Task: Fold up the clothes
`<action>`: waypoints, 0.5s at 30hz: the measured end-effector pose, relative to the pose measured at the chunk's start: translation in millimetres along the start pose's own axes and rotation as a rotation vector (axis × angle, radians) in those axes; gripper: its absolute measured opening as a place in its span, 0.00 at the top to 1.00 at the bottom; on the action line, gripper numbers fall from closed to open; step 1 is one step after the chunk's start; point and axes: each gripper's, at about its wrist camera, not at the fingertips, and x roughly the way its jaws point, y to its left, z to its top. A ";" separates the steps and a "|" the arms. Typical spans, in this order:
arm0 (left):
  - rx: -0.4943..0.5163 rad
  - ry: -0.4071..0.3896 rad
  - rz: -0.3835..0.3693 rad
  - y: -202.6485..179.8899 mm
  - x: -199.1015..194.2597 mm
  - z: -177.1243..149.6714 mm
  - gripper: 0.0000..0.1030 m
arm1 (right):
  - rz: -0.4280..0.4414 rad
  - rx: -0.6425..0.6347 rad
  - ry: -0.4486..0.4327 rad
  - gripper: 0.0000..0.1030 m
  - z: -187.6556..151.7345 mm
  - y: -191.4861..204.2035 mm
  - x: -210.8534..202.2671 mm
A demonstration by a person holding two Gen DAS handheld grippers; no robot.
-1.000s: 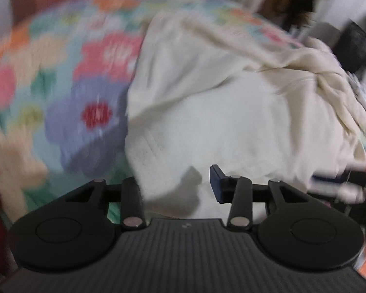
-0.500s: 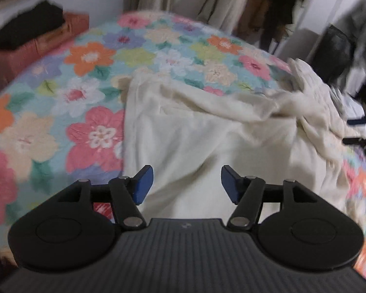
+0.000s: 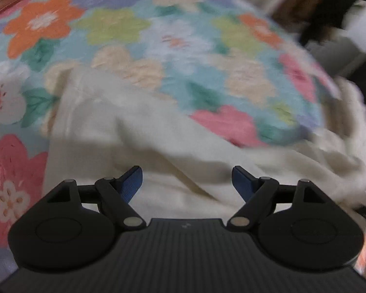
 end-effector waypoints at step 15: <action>0.087 -0.279 0.119 7.3 0.5 0.6 0.88 | -0.003 0.006 -0.185 0.75 18.6 -24.5 43.2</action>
